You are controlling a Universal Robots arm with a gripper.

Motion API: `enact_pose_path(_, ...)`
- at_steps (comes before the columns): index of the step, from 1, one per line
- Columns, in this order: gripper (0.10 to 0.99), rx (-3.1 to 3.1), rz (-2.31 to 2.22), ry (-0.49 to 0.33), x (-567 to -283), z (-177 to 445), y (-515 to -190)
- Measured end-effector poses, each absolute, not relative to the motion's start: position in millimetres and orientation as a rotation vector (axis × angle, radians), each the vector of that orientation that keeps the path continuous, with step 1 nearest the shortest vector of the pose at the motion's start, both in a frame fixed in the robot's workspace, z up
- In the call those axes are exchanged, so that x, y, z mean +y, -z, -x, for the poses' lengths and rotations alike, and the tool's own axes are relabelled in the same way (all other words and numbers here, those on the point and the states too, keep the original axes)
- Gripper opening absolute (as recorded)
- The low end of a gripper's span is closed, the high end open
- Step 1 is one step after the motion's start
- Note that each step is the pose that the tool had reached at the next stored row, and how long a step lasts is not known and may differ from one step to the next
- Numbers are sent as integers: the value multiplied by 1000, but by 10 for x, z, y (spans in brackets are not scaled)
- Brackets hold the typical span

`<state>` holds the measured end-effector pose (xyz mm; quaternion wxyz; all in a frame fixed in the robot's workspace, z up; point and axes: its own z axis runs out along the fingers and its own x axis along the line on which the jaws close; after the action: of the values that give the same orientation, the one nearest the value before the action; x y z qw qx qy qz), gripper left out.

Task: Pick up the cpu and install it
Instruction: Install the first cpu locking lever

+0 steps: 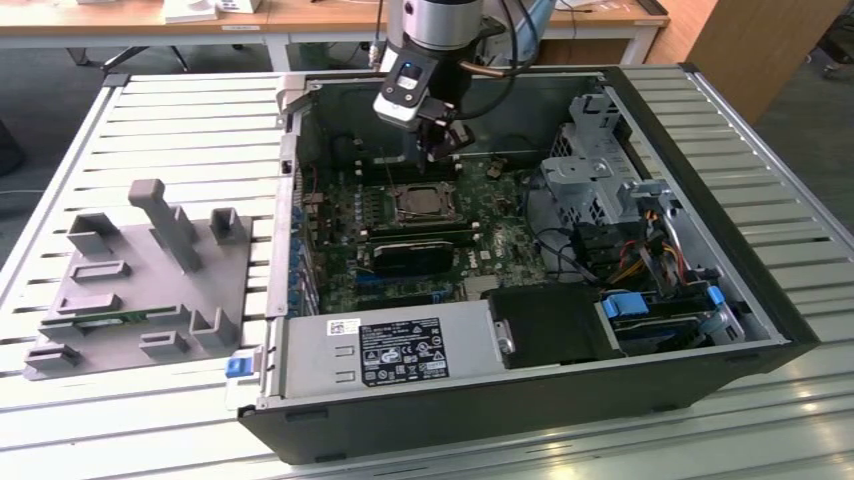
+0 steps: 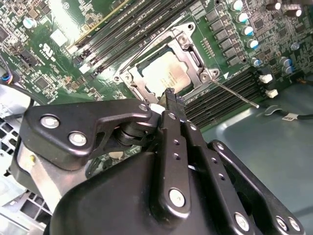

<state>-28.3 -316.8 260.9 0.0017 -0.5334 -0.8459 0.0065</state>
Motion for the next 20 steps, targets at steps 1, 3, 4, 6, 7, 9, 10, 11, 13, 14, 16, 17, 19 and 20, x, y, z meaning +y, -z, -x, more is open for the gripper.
enact_pose_path(1, 106, -2661, 1664, -20, -3168, 283, -2609)
enact_pose_path(3, 106, -2672, 1645, -20, -3168, 283, -2609)
enact_pose_path(4, 106, -2678, 1636, -20, -3168, 283, -2609)
enact_pose_path(6, 106, -2689, 1617, -20, -3168, 283, -2609)
enact_pose_path(7, 106, -2696, 1607, -21, -3168, 283, -2609)
enact_pose_path(9, 106, -2707, 1588, -21, -3168, 283, -2609)
enact_pose_path(10, 106, -2712, 1579, -21, -3168, 283, -2609)
enact_pose_path(11, 106, -2717, 1570, -21, -3168, 283, -2609)
enact_pose_path(13, 106, -2727, 1553, -21, -3168, 283, -2609)
enact_pose_path(14, 106, -2732, 1545, -21, -3168, 283, -2609)
enact_pose_path(16, 106, -2740, 1532, -21, -3168, 283, -2609)
enact_pose_path(17, 106, -2743, 1526, -21, -3168, 283, -2609)
enact_pose_path(19, 106, -2750, 1513, -21, -3168, 283, -2609)
enact_pose_path(20, 106, -2753, 1507, -21, -3168, 283, -2609)
